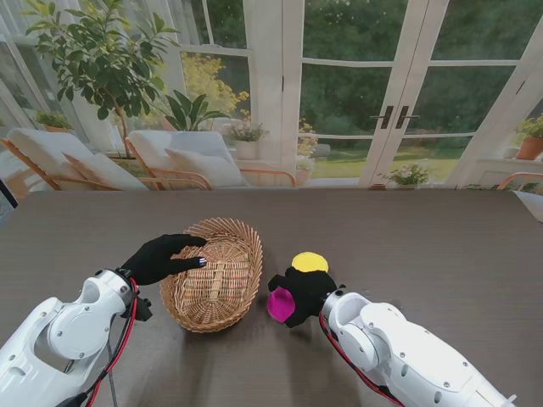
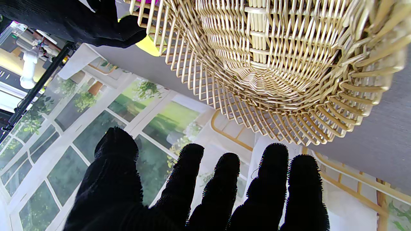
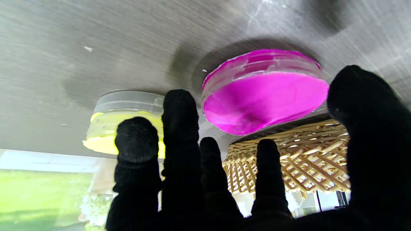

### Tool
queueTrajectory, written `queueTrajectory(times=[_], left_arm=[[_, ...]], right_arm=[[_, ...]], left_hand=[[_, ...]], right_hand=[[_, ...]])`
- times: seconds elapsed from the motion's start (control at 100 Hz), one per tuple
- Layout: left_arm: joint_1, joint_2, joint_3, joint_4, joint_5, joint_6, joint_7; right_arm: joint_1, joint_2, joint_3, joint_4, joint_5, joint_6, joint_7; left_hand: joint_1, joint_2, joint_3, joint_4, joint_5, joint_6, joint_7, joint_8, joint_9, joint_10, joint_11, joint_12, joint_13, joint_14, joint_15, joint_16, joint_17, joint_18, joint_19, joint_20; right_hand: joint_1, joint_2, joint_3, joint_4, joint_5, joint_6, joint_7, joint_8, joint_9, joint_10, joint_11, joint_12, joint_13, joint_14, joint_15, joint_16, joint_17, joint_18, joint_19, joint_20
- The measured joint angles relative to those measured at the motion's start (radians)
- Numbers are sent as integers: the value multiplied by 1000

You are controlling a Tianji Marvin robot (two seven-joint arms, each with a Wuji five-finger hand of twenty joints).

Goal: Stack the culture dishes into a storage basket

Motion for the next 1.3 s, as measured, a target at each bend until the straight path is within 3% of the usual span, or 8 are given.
queueTrajectory(times=[0.61,0.99,1.3], left_arm=[[-6,2,8,0,-4,12,-17],[-10,3,10,1,-7,12,-23],[-10,4,10,1,-8,12,-26]], right_arm=[[46,-6,-62,68,31,-2,-35],[64,-6,-85,81,44,3,-18],[68,-7,-91,89,52,6,-20]], left_hand=[[0,8,-1,0,11,8,2,1,0,0,0,0,0,0,0,0,0,0,0,0],[0,8,-1,0,11,8,2,2,0,0,0,0,0,0,0,0,0,0,0,0],[0,8,-1,0,22,8,2,2,0,0,0,0,0,0,0,0,0,0,0,0]], right_hand=[[-82,28,1,0,-11,1,11,0,-12,0,4,-1,0,0,-9,-10,0,0,0,0],[-83,28,1,0,-64,8,-43,-5,-51,0,3,-9,-1,0,-10,-10,0,0,0,0],[-28,28,-1,0,-73,8,-65,-3,-51,0,27,-10,-1,0,-11,-10,0,0,0,0]])
